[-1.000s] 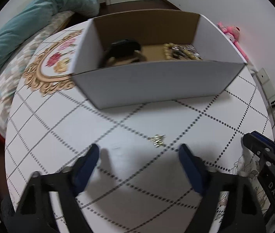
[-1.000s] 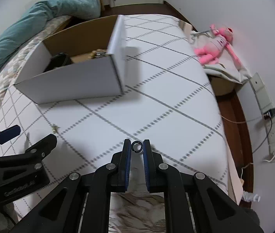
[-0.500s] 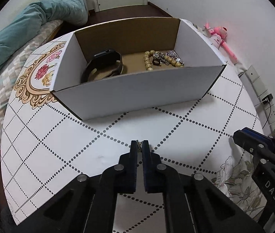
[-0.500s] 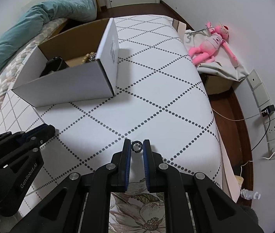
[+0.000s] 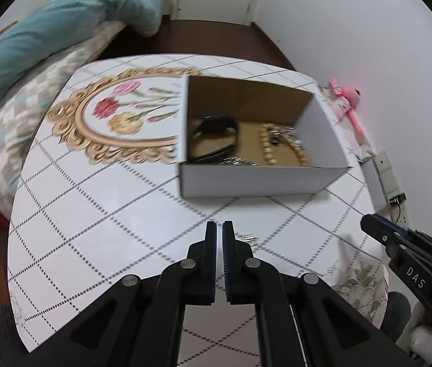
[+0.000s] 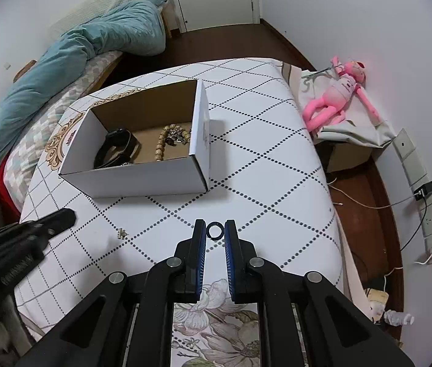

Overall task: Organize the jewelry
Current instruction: 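Carry the ring and earring into the white box and open both tools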

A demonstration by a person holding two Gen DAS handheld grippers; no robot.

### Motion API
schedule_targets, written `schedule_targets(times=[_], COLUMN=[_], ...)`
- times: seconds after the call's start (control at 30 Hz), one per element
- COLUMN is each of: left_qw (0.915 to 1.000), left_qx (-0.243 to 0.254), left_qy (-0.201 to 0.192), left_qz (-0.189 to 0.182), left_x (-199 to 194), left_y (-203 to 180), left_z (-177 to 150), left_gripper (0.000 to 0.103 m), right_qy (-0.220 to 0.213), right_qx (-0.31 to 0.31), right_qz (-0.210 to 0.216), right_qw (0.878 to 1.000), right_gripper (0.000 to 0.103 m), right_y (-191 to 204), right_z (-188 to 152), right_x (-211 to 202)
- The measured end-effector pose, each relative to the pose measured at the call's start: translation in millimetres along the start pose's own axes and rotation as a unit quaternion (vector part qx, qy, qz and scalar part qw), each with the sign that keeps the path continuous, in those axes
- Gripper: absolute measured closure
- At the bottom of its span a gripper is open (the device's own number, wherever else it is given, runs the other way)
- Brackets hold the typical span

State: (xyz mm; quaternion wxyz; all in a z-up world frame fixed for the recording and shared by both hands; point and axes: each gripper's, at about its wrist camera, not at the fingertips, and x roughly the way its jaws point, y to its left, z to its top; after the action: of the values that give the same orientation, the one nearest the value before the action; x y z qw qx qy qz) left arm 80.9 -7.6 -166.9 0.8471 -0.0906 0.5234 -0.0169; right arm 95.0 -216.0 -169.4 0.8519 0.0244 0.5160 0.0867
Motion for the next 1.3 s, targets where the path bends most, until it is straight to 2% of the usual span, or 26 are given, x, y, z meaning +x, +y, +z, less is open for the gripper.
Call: schedule_targets(times=[0.1, 0.23, 0.3, 0.33, 0.37, 0.4, 0.5, 0.67, 0.73, 0.77, 0.8, 0.87, 1.03, 1.1, 1.3], left_qw=[0.9997, 0.998, 0.9978, 0.9984, 0.9988, 0.999, 0.9991, 0.9961, 0.9957, 0.9957, 0.9954, 0.9936, 0.994, 0.9948, 0.9976], left_qx=[-0.021, -0.04, -0.033, -0.028, -0.022, -0.017, 0.005, 0.05, 0.058, 0.063, 0.071, 0.092, 0.093, 0.089, 0.067], left_qy=[0.012, 0.049, 0.057, 0.05, 0.044, 0.042, 0.038, 0.025, 0.012, 0.006, -0.001, -0.003, -0.002, -0.002, -0.001], left_qz=[-0.001, -0.005, 0.004, 0.001, 0.001, 0.003, 0.018, 0.069, 0.071, 0.067, 0.064, 0.066, 0.058, 0.05, 0.017], left_x=[10.8, 34.4, 43.4, 43.4, 42.6, 43.5, 47.8, 56.9, 57.3, 57.0, 55.9, 56.0, 55.7, 51.0, 33.4], left_y=[10.3, 11.9, 6.4, 2.8, -1.8, -5.6, -19.0, -39.6, -43.4, -45.0, -47.2, -55.2, -52.0, -49.2, -40.2], left_z=[-4.7, -11.6, -15.7, -17.3, -18.6, -19.3, -20.3, -16.8, -17.7, -18.1, -19.4, -20.2, -14.6, -14.6, -14.8], left_gripper=[0.099, 0.094, 0.075, 0.07, 0.059, 0.053, 0.048, 0.048, 0.049, 0.057, 0.077, 0.095, 0.096, 0.099, 0.1], right_qy=[0.01, 0.02, 0.026, 0.027, 0.027, 0.028, 0.028, 0.031, 0.032, 0.033, 0.034, 0.035, 0.034, 0.031, 0.013], right_qx=[0.008, 0.02, 0.027, 0.028, 0.03, 0.032, 0.037, 0.046, 0.045, 0.045, 0.045, 0.044, 0.043, 0.043, 0.034], right_qz=[0.004, 0.003, 0.003, 0.001, -0.002, -0.004, -0.01, -0.016, -0.018, -0.02, -0.02, -0.022, -0.024, -0.021, -0.005], right_qw=[1.0, 1.0, 0.999, 0.999, 0.999, 0.999, 0.999, 0.998, 0.998, 0.998, 0.998, 0.998, 0.998, 0.998, 0.999], right_gripper=[0.09, 0.09, 0.09, 0.09, 0.09, 0.09, 0.09, 0.09, 0.09, 0.09, 0.09, 0.09, 0.09, 0.09, 0.09], right_y=[-1.3, -6.0, -9.8, -11.5, -13.1, -14.6, -19.0, -24.2, -24.5, -24.7, -24.7, -24.5, -22.7, -22.1, -15.2], right_z=[-2.5, -9.7, -12.8, -13.6, -14.6, -15.4, -16.0, -16.7, -17.5, -17.9, -18.1, -18.7, -19.2, -18.6, -10.8], right_x=[12.1, 23.9, 28.5, 28.9, 29.4, 29.5, 29.7, 33.4, 35.6, 36.4, 37.4, 38.8, 38.2, 35.5, 16.4])
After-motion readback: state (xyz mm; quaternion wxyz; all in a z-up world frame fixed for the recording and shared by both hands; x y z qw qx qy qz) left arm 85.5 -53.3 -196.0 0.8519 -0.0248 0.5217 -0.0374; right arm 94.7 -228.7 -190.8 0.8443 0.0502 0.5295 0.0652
